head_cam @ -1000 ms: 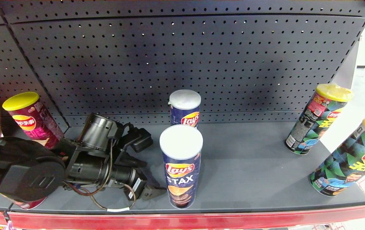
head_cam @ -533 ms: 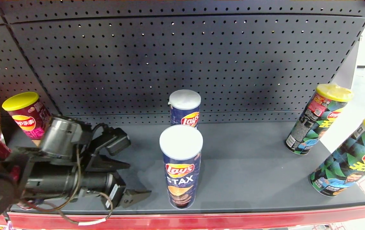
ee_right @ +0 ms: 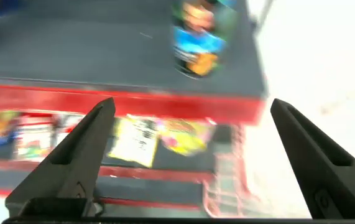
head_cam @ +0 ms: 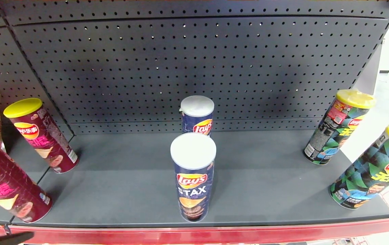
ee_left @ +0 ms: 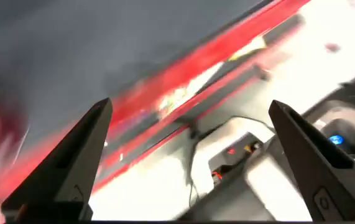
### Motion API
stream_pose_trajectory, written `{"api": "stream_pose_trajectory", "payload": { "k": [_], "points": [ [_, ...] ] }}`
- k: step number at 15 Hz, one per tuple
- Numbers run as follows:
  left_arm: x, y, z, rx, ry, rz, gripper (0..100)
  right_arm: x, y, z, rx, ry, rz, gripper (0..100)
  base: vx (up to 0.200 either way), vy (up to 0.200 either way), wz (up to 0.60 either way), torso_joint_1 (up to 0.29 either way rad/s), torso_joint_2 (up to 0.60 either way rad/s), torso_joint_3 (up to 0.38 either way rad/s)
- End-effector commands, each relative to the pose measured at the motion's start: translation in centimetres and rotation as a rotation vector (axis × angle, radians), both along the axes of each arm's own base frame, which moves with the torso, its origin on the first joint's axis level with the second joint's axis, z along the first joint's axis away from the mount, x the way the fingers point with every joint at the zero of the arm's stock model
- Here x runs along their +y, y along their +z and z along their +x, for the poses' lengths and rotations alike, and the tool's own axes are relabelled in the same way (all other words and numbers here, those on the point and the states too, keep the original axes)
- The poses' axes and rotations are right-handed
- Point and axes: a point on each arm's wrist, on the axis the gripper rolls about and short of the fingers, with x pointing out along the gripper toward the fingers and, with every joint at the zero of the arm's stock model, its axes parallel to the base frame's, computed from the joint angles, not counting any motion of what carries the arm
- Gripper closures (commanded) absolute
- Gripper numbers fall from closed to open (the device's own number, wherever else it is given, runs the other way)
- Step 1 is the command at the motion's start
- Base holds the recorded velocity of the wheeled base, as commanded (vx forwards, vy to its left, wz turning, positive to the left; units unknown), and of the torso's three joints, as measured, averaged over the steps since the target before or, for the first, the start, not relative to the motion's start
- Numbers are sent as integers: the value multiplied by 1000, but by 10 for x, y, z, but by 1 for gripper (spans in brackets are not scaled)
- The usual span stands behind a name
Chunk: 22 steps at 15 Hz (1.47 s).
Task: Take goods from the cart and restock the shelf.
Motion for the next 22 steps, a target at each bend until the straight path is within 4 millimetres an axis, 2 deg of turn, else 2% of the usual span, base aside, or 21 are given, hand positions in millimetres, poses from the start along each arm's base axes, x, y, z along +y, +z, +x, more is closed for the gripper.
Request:
{"api": "stream_pose_trajectory", "payload": {
  "k": [1,3,5,6,9,10,12,15,18,22],
  "points": [
    [31,-7,-72,-153,324,-76,0,2,-7,-3,53,-150,-9,0,0,0,0,0,0,0],
    [28,-20,-95,-180,502,-74,0,5,-24,-6,73,-221,-14,0,0,0,0,0,0,0],
    [16,-35,-110,-180,668,-61,0,7,-30,-10,24,-106,-5,0,0,0,0,0,0,0],
    [15,-42,-111,-183,666,-71,0,7,-30,-9,21,-67,-10,0,0,0,0,0,0,0],
    [15,-41,-93,-339,574,-153,0,7,-32,-6,-16,-71,-10,0,0,0,0,0,0,0],
    [15,-48,-86,-375,541,-165,0,7,-33,-2,-68,-64,-15,0,0,0,0,0,0,0],
    [19,-76,-79,-402,569,-125,0,7,-38,3,-170,37,-1,0,0,0,0,0,0,0],
    [18,-74,-71,-501,540,-152,0,8,-40,-2,-229,82,31,0,0,0,0,0,0,0],
    [18,-88,-59,-587,495,-159,0,4,-46,-1,-216,-76,60,0,0,0,0,0,0,0],
    [17,-89,-58,-588,487,-173,0,6,-47,-2,-207,12,48,0,0,0,0,0,0,0]
  ]
}}
